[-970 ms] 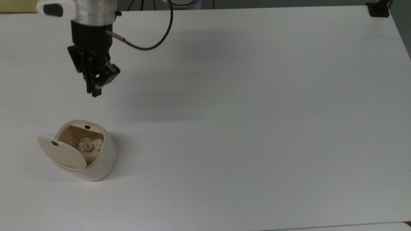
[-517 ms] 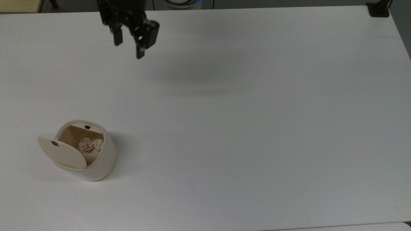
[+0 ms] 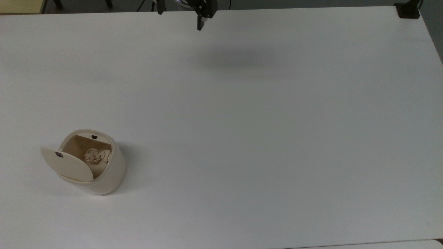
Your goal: Open the trash bin
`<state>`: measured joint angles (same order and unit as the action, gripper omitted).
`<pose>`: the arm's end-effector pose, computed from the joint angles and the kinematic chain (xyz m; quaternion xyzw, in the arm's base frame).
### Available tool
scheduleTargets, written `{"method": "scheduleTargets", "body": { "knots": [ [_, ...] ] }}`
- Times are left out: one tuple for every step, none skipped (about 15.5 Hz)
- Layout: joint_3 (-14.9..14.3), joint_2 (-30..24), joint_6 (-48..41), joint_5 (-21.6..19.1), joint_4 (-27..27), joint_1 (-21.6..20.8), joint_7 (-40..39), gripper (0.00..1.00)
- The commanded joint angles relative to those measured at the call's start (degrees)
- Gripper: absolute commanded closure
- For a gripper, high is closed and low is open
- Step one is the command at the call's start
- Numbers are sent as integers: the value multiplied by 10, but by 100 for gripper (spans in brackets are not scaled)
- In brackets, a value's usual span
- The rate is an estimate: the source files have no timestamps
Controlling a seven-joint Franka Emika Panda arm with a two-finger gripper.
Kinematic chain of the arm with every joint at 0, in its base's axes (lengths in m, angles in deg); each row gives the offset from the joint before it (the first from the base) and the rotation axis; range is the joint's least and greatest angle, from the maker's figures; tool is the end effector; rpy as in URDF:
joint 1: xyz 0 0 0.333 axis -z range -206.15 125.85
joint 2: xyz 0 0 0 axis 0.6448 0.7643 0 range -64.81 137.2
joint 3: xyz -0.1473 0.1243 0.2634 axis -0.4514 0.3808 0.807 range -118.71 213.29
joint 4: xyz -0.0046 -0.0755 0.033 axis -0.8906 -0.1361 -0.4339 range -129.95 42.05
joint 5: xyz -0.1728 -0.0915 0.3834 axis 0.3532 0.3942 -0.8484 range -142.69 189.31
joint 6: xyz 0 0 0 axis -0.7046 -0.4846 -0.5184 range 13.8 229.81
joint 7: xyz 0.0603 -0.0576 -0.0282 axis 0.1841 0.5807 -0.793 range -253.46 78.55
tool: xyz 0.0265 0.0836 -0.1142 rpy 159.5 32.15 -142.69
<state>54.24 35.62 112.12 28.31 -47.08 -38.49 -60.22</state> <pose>0.6031 0.0445 0.5880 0.9806 -0.1862 0.0521 0.0307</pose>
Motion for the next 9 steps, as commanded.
{"method": "scheduleTargets", "body": {
  "knots": [
    [-33, -24, -2, -13, -32, -39, -122, 0],
    [-53, -22, -2, -14, -30, -54, -169, 0],
    [-65, -19, -1, -16, -28, -64, -189, 0],
    [-72, -16, 0, -17, -28, -66, -202, 0],
    [-75, -17, 0, -17, -28, -67, -210, 0],
    [-76, -18, 0, -23, -28, -67, -213, 0],
    [-76, -19, 0, -24, -27, -67, -219, 0],
    [-76, -18, 1, -24, -22, -66, -229, 0],
    [-79, -17, 0, -24, -19, -66, -241, 0]
  ]
}}
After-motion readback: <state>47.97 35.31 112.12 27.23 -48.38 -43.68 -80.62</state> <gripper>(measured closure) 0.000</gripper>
